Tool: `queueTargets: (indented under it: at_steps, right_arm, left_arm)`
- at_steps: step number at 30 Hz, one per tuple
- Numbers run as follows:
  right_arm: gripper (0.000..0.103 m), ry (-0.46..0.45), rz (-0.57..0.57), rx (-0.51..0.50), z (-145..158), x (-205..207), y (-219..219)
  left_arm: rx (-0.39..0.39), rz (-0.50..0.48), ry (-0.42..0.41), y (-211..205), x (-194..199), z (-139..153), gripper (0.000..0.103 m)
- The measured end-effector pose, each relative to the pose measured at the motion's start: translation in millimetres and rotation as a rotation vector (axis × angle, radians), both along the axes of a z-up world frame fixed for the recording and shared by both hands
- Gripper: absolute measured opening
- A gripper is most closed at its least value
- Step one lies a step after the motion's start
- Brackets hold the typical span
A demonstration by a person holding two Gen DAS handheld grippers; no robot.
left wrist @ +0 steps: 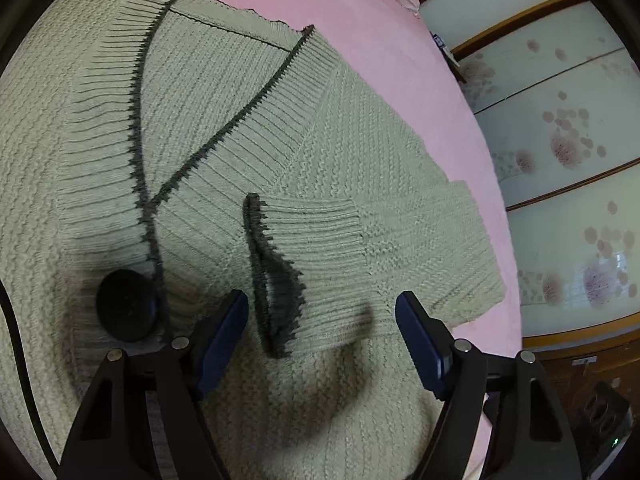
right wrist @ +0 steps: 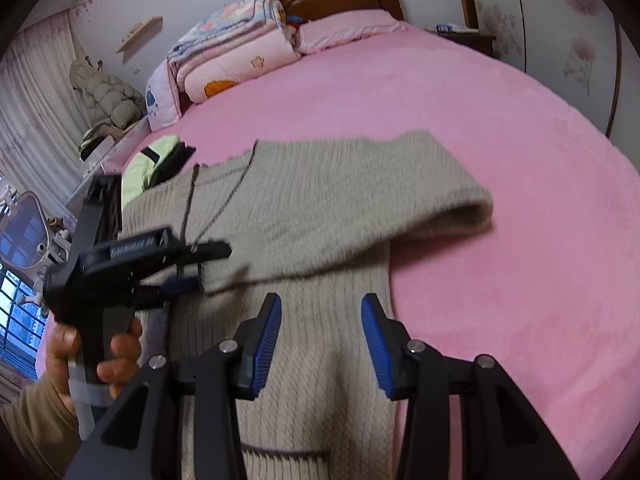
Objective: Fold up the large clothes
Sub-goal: 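Carry the sleeve across the cardigan front with the right tool, release, then grasp the folded sleeve cuff with the left tool and lay it flat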
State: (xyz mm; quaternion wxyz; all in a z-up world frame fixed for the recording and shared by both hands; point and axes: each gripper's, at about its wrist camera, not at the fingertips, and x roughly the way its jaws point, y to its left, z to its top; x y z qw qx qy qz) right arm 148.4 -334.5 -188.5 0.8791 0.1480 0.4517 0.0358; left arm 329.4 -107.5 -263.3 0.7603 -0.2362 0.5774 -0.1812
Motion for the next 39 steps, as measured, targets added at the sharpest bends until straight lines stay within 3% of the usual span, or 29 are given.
queueTargets:
  at_steps: [1, 2, 3, 4, 6, 8, 12, 17, 22, 24, 29, 33, 39]
  right_arm:
    - [0.042, 0.009, -0.001, 0.004, -4, -1, 0]
    - [0.042, 0.013, -0.002, 0.006, -7, -2, 0]
    - [0.042, 0.020, -0.003, 0.003, -10, -2, -1]
    - [0.042, 0.028, -0.008, -0.002, -13, 0, -3]
    - [0.042, 0.045, -0.022, -0.006, -18, 4, -10]
    - [0.042, 0.059, -0.046, -0.004, -22, 12, -23]
    - [0.042, 0.079, -0.120, 0.024, -32, 37, -56]
    - [0.042, 0.113, -0.172, 0.140, -50, 76, -78]
    - [0.041, 0.129, -0.180, 0.058, -62, 112, -66]
    - [0.016, 0.118, -0.174, 0.024, -62, 121, -61]
    - [0.013, 0.096, -0.167, -0.165, -53, 130, -43]
    - [0.013, 0.108, -0.152, -0.285, -59, 130, -31]
    - [0.013, 0.119, -0.140, -0.392, -64, 133, -19]
  left_arm:
    - [0.006, 0.000, 0.000, -2, 1, -2, 0.054]
    - [0.017, -0.003, 0.008, -5, 3, -4, 0.043]
    - [0.044, -0.008, 0.025, -9, 6, -6, 0.015]
    - [0.041, -0.019, 0.038, -12, 7, -7, 0.009]
    - [0.060, -0.033, 0.038, -19, 11, 0, 0.007]
    - [0.102, -0.062, -0.014, -28, 15, 20, 0.007]
    - [0.113, -0.074, -0.168, -43, 36, 88, 0.006]
    - [0.137, -0.059, -0.319, -49, 65, 162, 0.006]
    - [0.210, -0.037, -0.420, -34, 81, 206, 0.006]
    - [0.255, -0.021, -0.436, -24, 83, 214, 0.007]
    - [0.362, 0.052, -0.403, 20, 97, 190, 0.007]
    - [0.415, 0.124, -0.272, 63, 107, 131, 0.007]
    - [0.493, 0.130, -0.134, 79, 100, 48, 0.007]
